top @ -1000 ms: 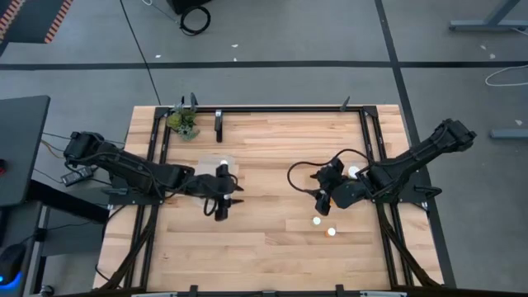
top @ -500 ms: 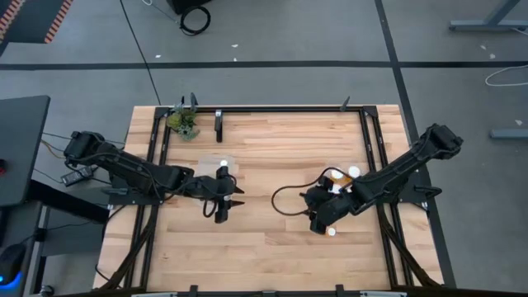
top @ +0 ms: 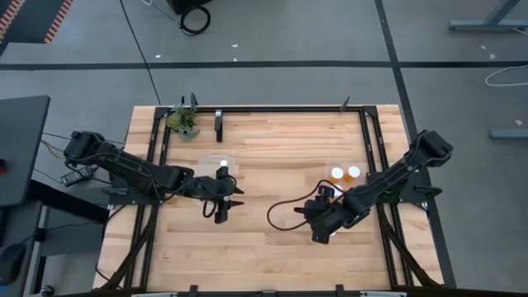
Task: Pick and place medicine bottles into bin by pill shape (circle, oval)
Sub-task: Move the yellow pill bottle to the center of the table
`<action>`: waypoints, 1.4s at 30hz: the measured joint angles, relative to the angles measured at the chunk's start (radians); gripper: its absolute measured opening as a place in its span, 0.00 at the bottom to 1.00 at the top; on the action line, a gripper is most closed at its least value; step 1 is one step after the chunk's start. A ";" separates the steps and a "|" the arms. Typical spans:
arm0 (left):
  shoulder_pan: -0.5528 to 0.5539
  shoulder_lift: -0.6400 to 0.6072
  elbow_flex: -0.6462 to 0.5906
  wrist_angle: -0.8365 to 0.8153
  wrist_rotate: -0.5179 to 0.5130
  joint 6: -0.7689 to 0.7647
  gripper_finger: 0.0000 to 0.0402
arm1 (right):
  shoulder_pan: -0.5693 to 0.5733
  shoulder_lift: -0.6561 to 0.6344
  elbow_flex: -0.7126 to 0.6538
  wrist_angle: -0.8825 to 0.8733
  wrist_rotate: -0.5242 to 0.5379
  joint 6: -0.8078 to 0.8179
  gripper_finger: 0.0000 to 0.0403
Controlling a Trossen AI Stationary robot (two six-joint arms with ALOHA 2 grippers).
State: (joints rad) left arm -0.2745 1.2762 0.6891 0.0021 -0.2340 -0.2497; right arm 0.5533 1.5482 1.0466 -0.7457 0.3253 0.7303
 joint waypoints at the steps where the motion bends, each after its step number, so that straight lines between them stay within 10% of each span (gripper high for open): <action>1: 0.000 0.000 0.000 -0.001 0.000 0.000 0.43 | 0.000 0.005 0.000 -0.001 -0.011 0.000 0.60; 42: -0.079 0.000 0.000 -0.063 0.087 -0.002 0.43 | 0.000 0.062 -0.105 0.066 -0.126 0.064 0.56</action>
State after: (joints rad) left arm -0.3538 1.2766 0.6888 -0.0607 -0.1466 -0.2512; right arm 0.5529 1.6104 0.9413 -0.6798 0.1989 0.7940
